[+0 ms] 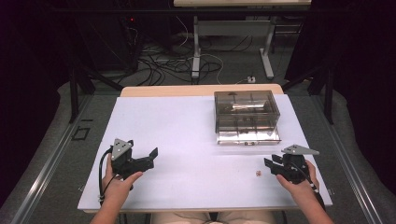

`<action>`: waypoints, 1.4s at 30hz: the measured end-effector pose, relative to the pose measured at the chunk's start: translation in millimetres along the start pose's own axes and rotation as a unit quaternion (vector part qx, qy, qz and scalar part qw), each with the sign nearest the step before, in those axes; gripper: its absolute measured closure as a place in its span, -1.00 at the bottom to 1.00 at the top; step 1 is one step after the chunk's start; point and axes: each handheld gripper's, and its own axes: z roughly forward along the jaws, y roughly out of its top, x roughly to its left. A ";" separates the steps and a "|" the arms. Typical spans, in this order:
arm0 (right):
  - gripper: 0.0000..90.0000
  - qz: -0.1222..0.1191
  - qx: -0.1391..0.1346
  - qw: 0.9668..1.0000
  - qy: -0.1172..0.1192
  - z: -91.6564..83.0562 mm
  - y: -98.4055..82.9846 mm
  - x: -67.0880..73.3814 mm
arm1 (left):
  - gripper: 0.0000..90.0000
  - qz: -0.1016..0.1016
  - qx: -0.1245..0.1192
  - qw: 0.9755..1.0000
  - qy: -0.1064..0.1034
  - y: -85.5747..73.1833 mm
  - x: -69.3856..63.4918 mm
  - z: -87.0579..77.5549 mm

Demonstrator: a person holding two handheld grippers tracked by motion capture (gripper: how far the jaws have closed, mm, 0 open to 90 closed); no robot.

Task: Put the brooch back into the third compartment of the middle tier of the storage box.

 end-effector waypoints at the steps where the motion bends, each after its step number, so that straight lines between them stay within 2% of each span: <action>1: 0.37 0.000 0.000 1.000 0.000 0.0 0.0 0.0 | -0.99 0.000 0.000 1.000 0.000 0.0 0.0 0.0; 2: 0.37 0.017 0.010 1.000 0.008 1.3 1.2 0.7 | -0.99 0.000 0.000 1.000 0.000 -0.1 0.0 0.1; 5: 0.37 0.032 0.024 0.999 0.013 2.6 3.6 0.2 | -0.99 0.000 0.001 1.000 0.000 0.0 0.1 0.1; 11: 0.37 0.051 0.051 0.997 0.021 4.2 9.6 -3.6 | -0.99 0.000 0.001 1.000 0.001 -0.1 -0.1 -0.3; 15: 0.37 0.064 0.081 0.994 0.025 4.7 13.1 -2.7 | -0.99 0.001 0.001 1.000 0.001 -0.1 -0.2 0.5; 19: 0.39 0.070 0.095 0.993 0.026 5.8 15.1 -2.5 | -0.99 0.002 0.001 1.000 0.001 0.0 -0.2 0.8; 20: 0.40 0.073 0.105 0.992 0.023 7.5 16.5 -3.3 | -0.99 0.002 0.001 1.000 0.001 0.0 -0.1 0.9; 29: 0.52 0.090 0.129 0.987 0.025 14.1 21.1 -0.6 | -0.99 0.006 0.006 1.000 0.001 -0.3 0.0 0.7; 32: 0.54 0.099 0.141 0.985 0.029 16.2 21.5 2.5 | -0.99 0.007 0.006 1.000 0.002 -0.3 0.4 0.5; 34: 0.56 0.093 0.144 0.985 0.029 17.7 20.9 3.9 | -0.99 0.008 0.006 1.000 0.001 -0.2 0.5 0.4; 42: 0.63 0.110 0.155 0.981 0.036 25.3 15.7 7.6 | -0.99 0.006 0.004 1.000 0.001 -0.3 -0.5 1.0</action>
